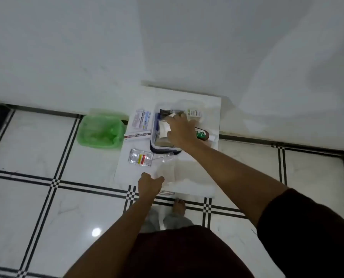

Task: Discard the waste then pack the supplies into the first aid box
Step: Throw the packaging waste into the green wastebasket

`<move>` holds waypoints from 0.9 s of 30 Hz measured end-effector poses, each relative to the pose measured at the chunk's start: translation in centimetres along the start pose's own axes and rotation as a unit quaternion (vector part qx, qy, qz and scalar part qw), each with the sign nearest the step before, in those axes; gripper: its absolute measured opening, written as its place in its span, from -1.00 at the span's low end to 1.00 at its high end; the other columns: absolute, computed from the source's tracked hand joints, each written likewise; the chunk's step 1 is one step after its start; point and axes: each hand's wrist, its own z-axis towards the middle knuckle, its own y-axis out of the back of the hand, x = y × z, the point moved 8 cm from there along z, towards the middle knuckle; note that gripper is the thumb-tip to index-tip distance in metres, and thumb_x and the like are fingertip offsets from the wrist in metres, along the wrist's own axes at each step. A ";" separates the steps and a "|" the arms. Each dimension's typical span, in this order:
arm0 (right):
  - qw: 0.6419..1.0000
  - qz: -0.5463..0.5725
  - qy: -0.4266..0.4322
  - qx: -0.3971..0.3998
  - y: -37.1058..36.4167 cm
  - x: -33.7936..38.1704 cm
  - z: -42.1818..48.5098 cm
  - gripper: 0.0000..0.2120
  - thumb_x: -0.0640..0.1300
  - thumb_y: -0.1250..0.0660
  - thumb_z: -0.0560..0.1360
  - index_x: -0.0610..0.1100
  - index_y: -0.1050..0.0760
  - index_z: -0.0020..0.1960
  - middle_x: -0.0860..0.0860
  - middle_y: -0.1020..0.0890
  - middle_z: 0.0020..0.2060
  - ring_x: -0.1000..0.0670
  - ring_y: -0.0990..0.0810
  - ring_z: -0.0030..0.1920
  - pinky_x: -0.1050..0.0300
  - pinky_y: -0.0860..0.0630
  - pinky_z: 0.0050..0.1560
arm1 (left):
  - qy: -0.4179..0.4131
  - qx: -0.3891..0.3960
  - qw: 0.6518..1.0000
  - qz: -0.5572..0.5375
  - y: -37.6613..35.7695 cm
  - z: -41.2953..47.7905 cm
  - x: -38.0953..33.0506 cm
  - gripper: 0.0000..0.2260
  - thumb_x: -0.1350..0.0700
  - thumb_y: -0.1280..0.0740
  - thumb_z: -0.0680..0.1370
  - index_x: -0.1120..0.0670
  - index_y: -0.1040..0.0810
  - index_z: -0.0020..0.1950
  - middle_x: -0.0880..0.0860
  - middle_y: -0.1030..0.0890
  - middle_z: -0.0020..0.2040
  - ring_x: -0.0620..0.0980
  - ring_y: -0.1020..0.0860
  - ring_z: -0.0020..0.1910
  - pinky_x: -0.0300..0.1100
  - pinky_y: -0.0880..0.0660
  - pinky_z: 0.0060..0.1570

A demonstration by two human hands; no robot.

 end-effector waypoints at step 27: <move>0.978 0.121 -0.154 -0.075 4.2 -1.2 1.7 -0.94 -0.19 -0.28 0.31 -0.08 -0.52 -0.25 0.01 -0.53 -0.34 -0.10 -0.48 -0.21 -0.08 -0.20 -0.04 | 0.025 0.168 0.976 -0.137 7.7 1.6 -0.7 -0.83 0.22 -0.42 0.42 0.27 -0.58 -0.05 0.16 -0.59 -0.25 -0.07 -0.55 -0.40 -0.27 -0.33 -0.46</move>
